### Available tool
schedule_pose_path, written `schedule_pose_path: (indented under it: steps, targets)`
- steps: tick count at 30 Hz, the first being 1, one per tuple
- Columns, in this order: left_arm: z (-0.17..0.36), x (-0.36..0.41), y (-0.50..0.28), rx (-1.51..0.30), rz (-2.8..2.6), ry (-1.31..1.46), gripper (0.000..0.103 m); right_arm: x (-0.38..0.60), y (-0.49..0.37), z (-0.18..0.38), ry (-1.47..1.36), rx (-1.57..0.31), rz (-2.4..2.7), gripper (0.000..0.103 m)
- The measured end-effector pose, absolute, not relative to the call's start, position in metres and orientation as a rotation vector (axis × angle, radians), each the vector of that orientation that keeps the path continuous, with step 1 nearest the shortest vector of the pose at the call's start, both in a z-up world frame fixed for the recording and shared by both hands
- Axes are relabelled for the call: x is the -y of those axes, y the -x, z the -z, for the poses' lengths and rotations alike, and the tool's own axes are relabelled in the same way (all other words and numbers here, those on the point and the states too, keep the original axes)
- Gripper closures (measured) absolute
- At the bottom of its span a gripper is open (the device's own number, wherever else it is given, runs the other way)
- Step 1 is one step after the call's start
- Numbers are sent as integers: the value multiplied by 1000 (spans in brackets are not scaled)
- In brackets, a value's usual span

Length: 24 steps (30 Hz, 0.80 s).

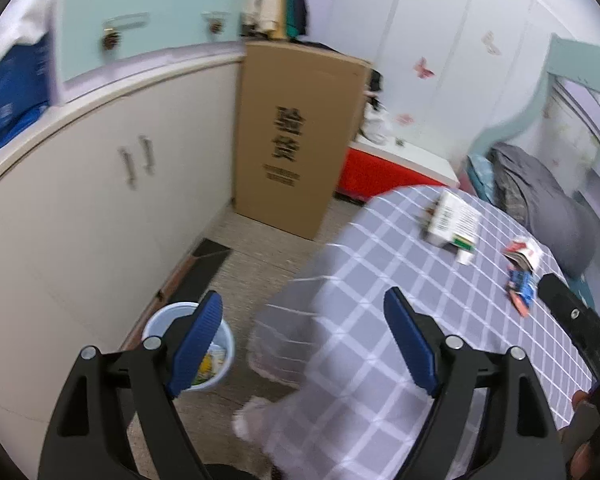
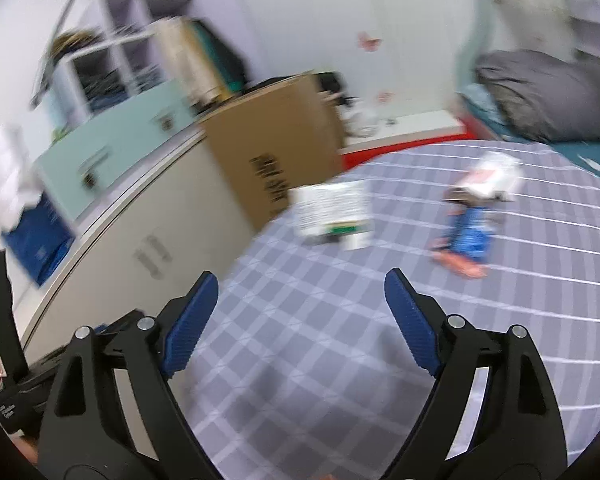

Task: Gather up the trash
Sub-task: 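Move both open tools back over the remaining trash on the table, then grasp the blue snack bag with the right tool while the left tool grasps the white medicine box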

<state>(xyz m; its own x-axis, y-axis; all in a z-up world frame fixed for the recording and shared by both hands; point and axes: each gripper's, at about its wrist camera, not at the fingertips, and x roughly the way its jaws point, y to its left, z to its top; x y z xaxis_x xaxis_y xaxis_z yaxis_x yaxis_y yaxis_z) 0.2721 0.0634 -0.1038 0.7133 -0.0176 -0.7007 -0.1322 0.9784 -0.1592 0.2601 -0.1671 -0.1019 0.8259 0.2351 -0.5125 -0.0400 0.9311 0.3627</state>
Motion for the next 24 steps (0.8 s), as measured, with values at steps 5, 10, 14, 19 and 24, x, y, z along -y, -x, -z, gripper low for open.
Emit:
schedule_pose_path:
  steps: [5,10,14,19,24]
  targets:
    - [109,-12,-300,-812,2,139,22,232,-277,115,-394,-622,25,16]
    - [111,31,-324,-816,47,43,18,261,-307,136,-393,-716,77,16]
    - [113,52,-341,-803,53,-9,18,263,-330,148,-369,-765,106,16]
    - [121,75,-362,-766,70,-59,13,253,-351,156,-274,-812,80,27]
    - [131,97,-388,-770,81,-122,13,254,-352,163,-248,-827,50,54]
